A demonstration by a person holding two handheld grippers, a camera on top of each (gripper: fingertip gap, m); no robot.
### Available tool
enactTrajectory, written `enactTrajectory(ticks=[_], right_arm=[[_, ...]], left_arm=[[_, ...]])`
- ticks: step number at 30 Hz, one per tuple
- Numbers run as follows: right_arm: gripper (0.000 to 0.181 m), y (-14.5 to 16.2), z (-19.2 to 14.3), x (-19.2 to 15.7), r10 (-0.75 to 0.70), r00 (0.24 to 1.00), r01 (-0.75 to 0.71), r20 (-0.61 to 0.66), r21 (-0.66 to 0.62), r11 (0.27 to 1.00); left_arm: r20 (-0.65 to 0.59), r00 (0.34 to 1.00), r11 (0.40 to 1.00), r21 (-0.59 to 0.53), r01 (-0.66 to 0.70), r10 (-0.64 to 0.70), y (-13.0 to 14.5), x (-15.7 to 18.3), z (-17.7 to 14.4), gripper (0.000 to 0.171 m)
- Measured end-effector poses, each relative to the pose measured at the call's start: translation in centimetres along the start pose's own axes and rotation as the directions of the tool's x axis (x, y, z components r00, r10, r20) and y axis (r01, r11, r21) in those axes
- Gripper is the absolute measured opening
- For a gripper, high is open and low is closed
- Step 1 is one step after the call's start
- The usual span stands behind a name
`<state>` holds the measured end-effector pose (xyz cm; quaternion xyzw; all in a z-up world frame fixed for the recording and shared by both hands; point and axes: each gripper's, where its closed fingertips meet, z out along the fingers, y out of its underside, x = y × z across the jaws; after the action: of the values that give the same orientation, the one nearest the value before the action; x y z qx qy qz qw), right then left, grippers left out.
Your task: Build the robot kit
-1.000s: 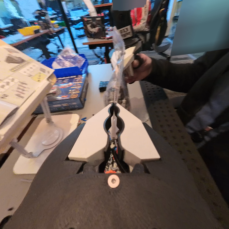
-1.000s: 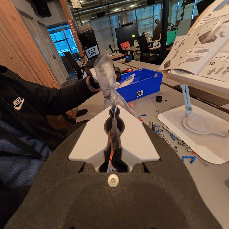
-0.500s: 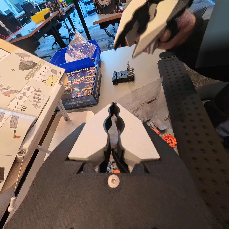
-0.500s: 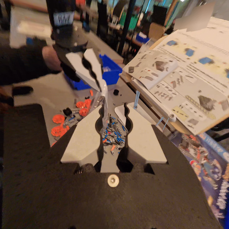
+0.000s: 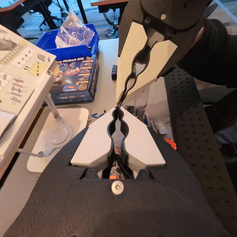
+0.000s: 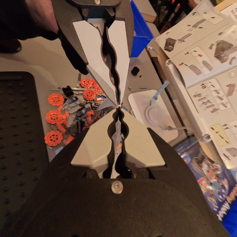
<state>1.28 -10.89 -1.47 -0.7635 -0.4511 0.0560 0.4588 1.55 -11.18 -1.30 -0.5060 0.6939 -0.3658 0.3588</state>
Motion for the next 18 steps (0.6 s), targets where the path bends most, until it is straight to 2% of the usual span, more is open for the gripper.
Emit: enactTrajectory(ticks=[5,9,14,18], right_arm=[[0.000,-0.1,0.4,-0.3,0.110,0.977,-0.119,0.181,0.037,0.992],[0.000,0.2,0.7,0.0,0.118,0.973,-0.123,0.198,0.010,0.992],[0.000,0.3,1.0,0.3,0.079,0.986,-0.079,0.149,-0.005,0.997],[0.000,0.4,1.2,0.1,0.117,0.973,-0.117,0.200,-0.012,0.993]], left_arm=[[-0.061,0.997,0.994,0.091,0.062,-0.056,0.1,-0.2,-0.1,0.000],[-0.042,0.998,0.994,0.097,0.051,-0.047,0.4,-0.6,0.1,0.000],[-0.061,0.991,0.984,0.128,0.128,-0.121,0.4,-1.1,0.4,0.000],[-0.086,0.988,0.979,0.147,0.142,-0.131,0.7,-0.9,0.3,0.000]])
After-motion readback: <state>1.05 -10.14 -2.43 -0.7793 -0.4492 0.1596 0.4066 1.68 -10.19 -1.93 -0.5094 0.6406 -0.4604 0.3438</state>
